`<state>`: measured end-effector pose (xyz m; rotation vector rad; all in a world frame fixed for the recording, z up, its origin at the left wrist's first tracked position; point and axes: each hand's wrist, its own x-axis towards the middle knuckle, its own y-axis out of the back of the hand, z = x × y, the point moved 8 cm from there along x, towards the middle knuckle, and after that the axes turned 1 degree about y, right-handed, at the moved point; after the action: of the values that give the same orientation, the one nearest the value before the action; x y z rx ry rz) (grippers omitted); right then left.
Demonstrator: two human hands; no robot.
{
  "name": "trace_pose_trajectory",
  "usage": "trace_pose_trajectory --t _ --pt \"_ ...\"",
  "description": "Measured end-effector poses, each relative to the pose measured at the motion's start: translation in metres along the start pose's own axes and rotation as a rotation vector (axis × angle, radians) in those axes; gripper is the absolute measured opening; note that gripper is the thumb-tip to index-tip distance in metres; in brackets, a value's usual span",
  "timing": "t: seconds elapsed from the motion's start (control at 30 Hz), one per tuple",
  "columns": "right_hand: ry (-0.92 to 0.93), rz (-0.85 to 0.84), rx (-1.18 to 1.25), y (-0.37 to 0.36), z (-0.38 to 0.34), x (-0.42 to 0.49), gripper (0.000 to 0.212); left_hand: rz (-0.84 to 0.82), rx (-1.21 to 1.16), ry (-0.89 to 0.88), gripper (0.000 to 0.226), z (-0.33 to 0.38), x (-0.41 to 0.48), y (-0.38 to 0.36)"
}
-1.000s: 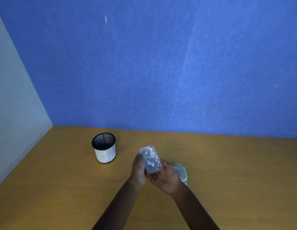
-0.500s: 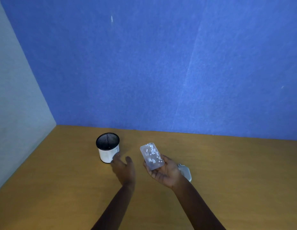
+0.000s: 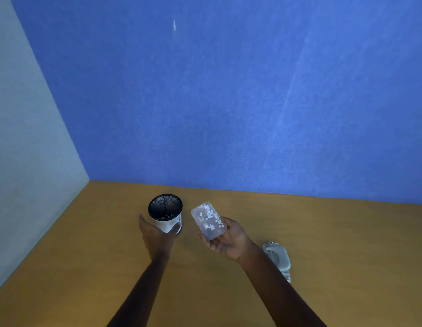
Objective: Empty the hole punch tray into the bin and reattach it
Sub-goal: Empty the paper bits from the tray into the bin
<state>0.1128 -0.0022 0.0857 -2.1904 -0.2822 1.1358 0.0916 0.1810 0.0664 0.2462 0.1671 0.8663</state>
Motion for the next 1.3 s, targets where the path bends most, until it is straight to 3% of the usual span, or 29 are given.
trace_pose_trajectory --t 0.33,0.67,1.03,1.2,1.3 --pt "-0.039 0.014 -0.068 -0.022 0.002 0.014 0.032 -0.007 0.017 -0.085 0.111 -0.003 0.016 -0.007" --pt "-0.041 -0.040 -0.178 -0.055 -0.005 0.024 0.031 -0.076 -0.050 -0.058 0.116 -0.001 0.020 -0.008" --pt "0.025 0.109 -0.694 -0.092 -0.018 0.048 0.015 -0.102 -0.086 -0.068 0.110 0.003 0.018 -0.005" --pt "0.079 0.231 -0.966 -0.106 -0.024 0.060 0.034 -0.096 -0.082 -0.066 0.107 0.001 0.018 -0.005" --pt "0.194 0.283 -1.103 -0.115 -0.033 0.059 0.033 -0.085 -0.072 -0.071 0.106 0.001 0.018 -0.004"
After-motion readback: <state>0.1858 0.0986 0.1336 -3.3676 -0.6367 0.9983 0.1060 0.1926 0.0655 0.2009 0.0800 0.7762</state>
